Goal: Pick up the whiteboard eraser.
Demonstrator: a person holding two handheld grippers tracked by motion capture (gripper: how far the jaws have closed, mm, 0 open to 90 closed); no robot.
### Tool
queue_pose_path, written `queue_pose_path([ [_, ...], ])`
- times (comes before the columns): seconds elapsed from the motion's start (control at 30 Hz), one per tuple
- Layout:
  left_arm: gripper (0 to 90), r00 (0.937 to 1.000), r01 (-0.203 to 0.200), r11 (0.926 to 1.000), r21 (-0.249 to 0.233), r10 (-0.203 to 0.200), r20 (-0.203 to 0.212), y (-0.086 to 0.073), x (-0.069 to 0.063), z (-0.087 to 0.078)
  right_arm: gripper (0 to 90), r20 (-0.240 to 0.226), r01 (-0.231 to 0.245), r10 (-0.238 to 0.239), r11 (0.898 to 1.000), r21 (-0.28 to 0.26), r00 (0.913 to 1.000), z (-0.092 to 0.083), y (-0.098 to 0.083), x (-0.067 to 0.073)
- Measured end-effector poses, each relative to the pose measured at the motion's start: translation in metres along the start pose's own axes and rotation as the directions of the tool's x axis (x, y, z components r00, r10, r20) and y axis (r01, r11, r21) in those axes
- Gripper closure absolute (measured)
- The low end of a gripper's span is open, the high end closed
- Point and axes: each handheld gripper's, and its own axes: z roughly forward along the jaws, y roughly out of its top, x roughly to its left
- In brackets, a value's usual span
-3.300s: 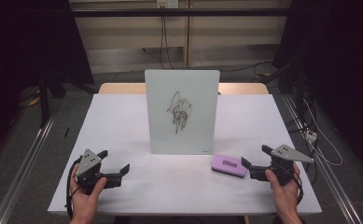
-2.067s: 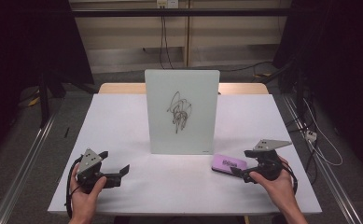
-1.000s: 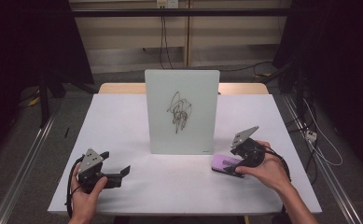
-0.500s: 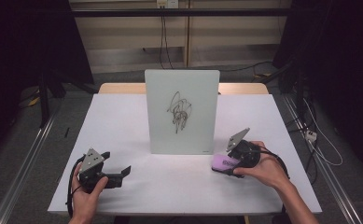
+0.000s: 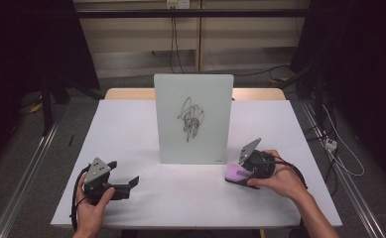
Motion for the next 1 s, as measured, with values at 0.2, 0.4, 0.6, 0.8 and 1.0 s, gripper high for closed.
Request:
queue_pose_path([
  [0.2,4.2,1.0,-0.001,1.0,0.002,0.001,-0.004,0.0,0.001,-0.001,41.0,0.003,-0.015,0.015,1.0,-0.021,0.9999,-0.002,0.001,0.001],
  [0.4,4.2,1.0,-0.001,1.0,0.0,0.001,-0.006,0.0,0.0,-0.002,41.2,0.027,-0.056,0.059,0.994,-0.091,0.9979,-0.006,-0.005,0.0],
  [0.6,4.2,1.0,0.004,1.0,-0.004,-0.004,-0.006,0.0,0.001,-0.003,41.3,0.042,-0.082,0.089,0.986,-0.142,0.9952,-0.01,-0.012,0.001],
  [0.8,4.2,1.0,0.0,1.0,-0.001,0.0,0.005,-0.001,0.001,-0.003,41.3,0.05,-0.091,0.101,0.98,-0.177,0.9936,-0.014,-0.009,0.005],
  [1.0,4.2,0.9996,0.025,0.9997,0.005,-0.025,0.01,-0.003,0.003,-0.002,41.3,0.054,-0.105,0.121,0.964,-0.246,0.9911,-0.019,-0.003,0.008],
])
